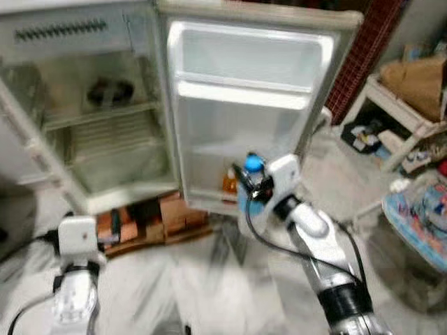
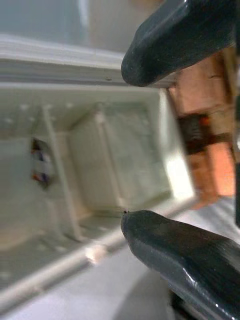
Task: Restocking fridge
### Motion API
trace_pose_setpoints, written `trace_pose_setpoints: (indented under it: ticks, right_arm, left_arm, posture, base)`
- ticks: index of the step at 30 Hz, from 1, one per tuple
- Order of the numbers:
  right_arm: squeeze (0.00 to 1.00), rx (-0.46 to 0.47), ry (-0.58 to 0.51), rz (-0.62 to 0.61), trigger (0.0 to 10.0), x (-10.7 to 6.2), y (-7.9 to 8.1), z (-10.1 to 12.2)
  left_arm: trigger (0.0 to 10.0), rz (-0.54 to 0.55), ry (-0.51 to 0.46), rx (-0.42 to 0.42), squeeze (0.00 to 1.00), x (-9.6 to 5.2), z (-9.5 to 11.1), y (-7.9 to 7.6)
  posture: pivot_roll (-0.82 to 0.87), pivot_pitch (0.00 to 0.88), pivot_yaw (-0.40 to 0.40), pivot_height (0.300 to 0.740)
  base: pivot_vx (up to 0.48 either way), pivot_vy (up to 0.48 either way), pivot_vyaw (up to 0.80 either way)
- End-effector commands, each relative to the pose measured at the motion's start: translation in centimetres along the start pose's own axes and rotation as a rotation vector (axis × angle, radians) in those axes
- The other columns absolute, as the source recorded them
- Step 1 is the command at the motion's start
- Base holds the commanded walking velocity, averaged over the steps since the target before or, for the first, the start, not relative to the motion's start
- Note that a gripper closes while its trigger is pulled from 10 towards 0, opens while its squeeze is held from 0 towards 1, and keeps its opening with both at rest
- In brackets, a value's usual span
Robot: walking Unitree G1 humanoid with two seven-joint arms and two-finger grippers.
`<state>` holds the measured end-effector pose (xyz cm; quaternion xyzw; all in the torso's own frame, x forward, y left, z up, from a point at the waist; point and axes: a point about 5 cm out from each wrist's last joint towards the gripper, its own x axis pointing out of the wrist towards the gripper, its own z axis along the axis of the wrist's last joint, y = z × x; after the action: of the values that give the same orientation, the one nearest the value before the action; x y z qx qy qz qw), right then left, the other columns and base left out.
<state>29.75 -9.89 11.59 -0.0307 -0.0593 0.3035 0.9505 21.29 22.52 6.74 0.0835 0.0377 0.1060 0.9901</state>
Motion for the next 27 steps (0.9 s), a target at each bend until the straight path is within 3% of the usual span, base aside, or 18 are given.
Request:
trace_pose_setpoints:
  ticks: [1, 14, 27]
  right_arm:
    - [0.0, -0.01, -0.006, -0.023, 10.0, -0.45, -0.83, 0.29]
    - [0.0, -0.002, 0.0, -0.024, 10.0, -0.48, -0.85, 0.21]
    - [0.0, -0.022, -0.008, -0.071, 10.0, -0.46, -1.57, 0.36]
  left_arm:
    - [10.0, -0.011, 0.021, -0.011, 0.0, -0.3, -0.38, -0.44]
    - [10.0, -0.016, 0.023, 0.009, 0.0, -0.27, -0.42, -0.43]
    - [10.0, -0.057, 0.012, 0.011, 0.0, -0.32, -0.29, -1.08]
  posture:
    - [0.05, 0.025, -0.037, 0.74]
    - [0.05, 0.026, -0.036, 0.74]
    - [0.05, 0.029, -0.037, 0.74]
  base:
    - [0.281, 0.39, 0.0]
    - [0.28, 0.388, 0.0]
    - [0.055, 0.0, 0.0]
